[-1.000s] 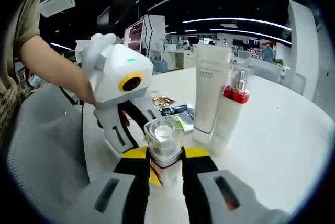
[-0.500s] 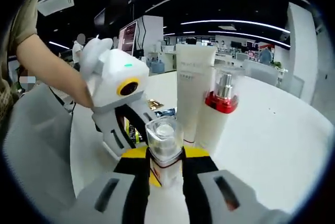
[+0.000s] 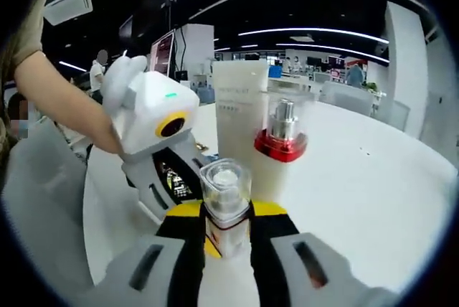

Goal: Arrange the skincare products in the storage area until every visible bottle or jar stands upright without overlapping.

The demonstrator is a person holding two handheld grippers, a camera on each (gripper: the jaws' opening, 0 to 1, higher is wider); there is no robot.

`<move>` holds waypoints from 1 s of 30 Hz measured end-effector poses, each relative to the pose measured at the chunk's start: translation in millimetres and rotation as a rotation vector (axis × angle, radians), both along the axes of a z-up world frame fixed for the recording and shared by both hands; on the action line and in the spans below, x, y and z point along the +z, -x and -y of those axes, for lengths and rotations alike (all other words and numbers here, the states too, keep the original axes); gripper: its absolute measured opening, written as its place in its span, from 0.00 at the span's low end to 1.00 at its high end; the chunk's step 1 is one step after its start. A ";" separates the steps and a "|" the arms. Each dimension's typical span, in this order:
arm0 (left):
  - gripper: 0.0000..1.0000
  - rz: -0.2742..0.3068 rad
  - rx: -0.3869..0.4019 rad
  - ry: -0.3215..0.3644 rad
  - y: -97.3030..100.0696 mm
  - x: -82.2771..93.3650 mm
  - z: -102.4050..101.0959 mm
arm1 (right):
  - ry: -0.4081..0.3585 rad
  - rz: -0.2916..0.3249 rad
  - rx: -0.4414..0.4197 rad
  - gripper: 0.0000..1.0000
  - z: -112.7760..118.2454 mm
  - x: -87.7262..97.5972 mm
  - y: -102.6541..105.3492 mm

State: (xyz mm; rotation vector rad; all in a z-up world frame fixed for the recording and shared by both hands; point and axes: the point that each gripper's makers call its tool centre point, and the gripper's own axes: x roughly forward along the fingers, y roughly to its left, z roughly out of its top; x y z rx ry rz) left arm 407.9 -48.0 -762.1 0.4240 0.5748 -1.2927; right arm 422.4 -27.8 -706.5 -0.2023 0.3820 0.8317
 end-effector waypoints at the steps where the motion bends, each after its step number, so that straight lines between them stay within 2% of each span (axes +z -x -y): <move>1: 0.18 0.001 0.001 0.000 -0.8 -0.2 -0.2 | 0.000 0.002 -0.001 0.23 0.3 -0.2 -1.0; 22: 0.18 0.003 0.020 -0.019 -6.0 -2.5 -3.3 | -0.014 0.010 -0.006 0.23 -0.4 0.3 -6.7; 30: 0.19 0.003 0.033 -0.037 -7.9 -4.4 -7.9 | -0.033 -0.018 -0.028 0.24 3.8 -2.6 -5.7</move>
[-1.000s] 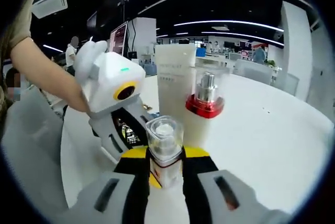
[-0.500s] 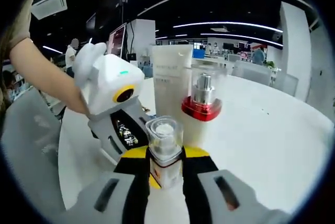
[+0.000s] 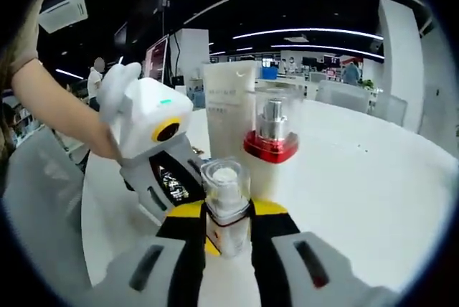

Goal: Arrange the skincare products in the storage area until every visible bottle or jar stands upright without overlapping.

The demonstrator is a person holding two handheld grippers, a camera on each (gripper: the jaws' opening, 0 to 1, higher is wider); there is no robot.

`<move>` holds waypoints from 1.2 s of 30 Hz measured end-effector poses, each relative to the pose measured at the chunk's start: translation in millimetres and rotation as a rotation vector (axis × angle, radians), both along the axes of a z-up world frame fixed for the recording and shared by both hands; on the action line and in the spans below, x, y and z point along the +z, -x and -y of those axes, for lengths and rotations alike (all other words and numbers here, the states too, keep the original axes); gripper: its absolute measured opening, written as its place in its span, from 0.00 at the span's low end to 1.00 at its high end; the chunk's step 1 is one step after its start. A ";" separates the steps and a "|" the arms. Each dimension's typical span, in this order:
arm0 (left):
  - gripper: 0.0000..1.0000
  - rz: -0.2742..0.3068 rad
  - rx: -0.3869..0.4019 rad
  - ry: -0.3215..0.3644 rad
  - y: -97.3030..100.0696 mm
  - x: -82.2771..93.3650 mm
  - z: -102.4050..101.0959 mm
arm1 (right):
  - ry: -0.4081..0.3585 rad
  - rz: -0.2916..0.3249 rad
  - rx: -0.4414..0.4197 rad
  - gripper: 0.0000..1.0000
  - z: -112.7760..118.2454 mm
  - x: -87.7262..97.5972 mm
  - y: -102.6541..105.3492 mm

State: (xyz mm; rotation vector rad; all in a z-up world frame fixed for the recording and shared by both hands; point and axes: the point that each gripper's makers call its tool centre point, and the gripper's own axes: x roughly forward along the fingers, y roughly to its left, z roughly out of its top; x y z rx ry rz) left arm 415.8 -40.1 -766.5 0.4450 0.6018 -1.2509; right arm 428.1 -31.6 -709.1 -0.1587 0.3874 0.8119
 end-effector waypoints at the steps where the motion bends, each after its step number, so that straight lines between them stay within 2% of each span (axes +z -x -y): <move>1: 0.18 -0.001 0.000 0.000 0.0 0.4 -0.6 | -0.004 -0.004 -0.001 0.26 0.2 -0.6 0.6; 4: 0.19 0.000 -0.002 0.000 0.0 1.5 -1.1 | 0.000 -0.010 -0.006 0.29 1.3 -2.2 1.8; 13: 0.20 0.006 0.008 0.001 -0.2 3.2 -0.3 | 0.019 -0.018 0.004 0.26 4.4 -6.9 4.2; 30: 0.20 0.007 0.026 -0.023 8.5 2.8 -3.0 | 0.134 0.010 0.356 0.20 -1.9 -13.1 4.4; 36: 0.20 0.008 0.032 -0.030 11.2 3.1 -4.3 | 0.141 0.014 0.424 0.20 -3.3 -12.9 3.1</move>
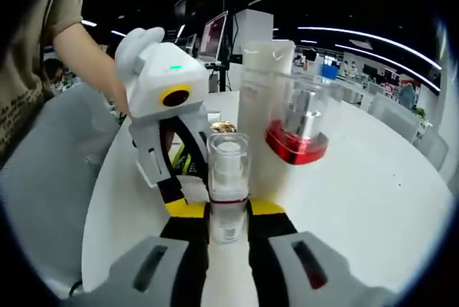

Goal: Arrange the skincare products in the storage area until every visible bottle or jar stands upright without overlapping.

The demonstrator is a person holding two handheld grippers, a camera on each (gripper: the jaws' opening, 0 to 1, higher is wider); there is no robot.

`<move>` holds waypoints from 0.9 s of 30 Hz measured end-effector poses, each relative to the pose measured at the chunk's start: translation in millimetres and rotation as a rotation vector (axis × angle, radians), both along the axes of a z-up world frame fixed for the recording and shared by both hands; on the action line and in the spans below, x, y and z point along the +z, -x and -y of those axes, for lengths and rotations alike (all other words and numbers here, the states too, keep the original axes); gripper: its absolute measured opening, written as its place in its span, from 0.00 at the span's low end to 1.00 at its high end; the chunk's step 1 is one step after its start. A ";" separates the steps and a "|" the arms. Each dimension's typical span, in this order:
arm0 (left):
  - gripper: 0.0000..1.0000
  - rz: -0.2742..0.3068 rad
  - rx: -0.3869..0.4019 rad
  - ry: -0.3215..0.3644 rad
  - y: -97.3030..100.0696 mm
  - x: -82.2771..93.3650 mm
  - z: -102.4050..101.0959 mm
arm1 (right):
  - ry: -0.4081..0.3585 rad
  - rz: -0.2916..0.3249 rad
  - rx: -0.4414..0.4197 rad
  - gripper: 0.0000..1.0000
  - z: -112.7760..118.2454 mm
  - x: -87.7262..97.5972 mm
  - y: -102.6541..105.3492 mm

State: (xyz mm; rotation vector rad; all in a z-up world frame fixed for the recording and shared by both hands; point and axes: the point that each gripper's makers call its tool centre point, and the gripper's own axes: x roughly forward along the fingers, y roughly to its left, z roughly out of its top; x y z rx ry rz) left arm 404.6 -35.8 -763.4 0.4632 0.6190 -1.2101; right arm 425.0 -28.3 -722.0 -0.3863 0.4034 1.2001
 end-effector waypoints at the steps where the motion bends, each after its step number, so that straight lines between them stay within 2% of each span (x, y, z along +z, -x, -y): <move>1: 0.20 0.002 0.001 -0.001 0.0 0.5 0.0 | 0.001 -0.002 0.011 0.20 0.1 0.2 1.7; 7: 0.20 0.010 0.006 0.007 0.2 4.1 1.2 | 0.000 -0.025 0.001 0.20 8.0 -2.3 5.5; 14: 0.20 0.006 0.005 0.006 3.1 2.6 2.9 | 0.037 -0.049 -0.012 0.23 12.8 -18.2 9.3; 18: 0.20 0.004 0.004 0.002 4.4 1.9 2.7 | 0.073 -0.050 -0.002 0.21 13.9 -30.8 7.6; 27: 0.20 0.005 0.009 0.000 3.9 2.2 0.6 | 0.082 -0.049 0.025 0.20 6.8 -33.1 6.0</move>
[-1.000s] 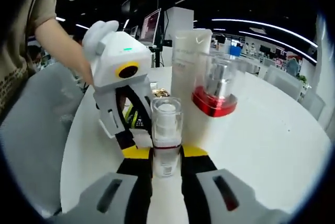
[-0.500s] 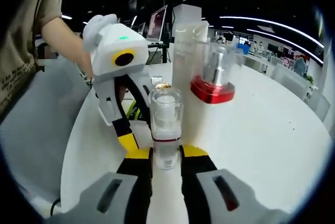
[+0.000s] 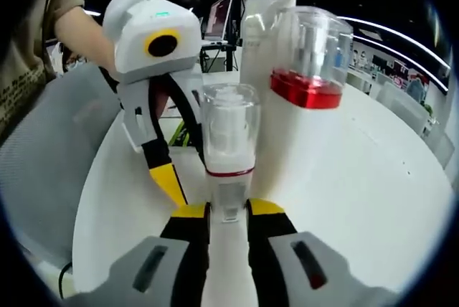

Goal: Arrange the skincare products in the storage area until every visible bottle or jar stands upright without overlapping.

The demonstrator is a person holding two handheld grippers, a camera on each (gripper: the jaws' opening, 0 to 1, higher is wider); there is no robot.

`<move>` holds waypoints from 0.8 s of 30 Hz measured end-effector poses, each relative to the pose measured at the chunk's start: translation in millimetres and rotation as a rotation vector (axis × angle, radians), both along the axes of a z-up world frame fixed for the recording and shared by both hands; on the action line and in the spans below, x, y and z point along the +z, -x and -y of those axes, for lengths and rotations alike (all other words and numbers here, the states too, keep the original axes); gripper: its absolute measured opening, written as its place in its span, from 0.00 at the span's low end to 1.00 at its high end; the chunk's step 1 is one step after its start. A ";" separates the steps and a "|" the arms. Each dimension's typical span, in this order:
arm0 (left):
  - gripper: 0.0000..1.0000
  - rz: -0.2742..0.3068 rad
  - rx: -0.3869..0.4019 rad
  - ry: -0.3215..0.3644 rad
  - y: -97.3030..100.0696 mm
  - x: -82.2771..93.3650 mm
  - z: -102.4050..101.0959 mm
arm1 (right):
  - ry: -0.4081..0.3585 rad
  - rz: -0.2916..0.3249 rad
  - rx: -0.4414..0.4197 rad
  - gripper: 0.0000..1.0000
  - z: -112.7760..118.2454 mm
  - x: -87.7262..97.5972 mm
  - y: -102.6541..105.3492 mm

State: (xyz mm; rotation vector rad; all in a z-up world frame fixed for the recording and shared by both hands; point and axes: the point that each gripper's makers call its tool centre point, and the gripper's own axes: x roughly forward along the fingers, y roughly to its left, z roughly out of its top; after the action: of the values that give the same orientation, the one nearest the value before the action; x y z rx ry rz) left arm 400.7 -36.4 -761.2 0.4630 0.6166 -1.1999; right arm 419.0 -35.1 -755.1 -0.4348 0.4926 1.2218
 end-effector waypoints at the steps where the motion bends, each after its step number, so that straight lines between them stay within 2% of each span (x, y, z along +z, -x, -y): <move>1: 0.20 0.000 0.001 -0.001 0.2 0.1 -0.5 | -0.001 0.002 0.005 0.20 -0.6 0.1 -0.2; 14: 0.20 -0.003 0.010 -0.001 1.3 0.4 -2.6 | -0.003 0.000 0.048 0.20 -2.5 0.6 -1.6; 24: 0.21 -0.011 0.015 -0.008 3.1 -1.8 -4.8 | -0.024 -0.038 0.003 0.24 -1.2 1.2 -0.9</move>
State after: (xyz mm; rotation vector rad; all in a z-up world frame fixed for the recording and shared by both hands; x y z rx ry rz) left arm 397.6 -31.6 -763.0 0.4576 0.6337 -1.1865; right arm 419.9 -33.9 -754.0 -0.3924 0.5089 1.2400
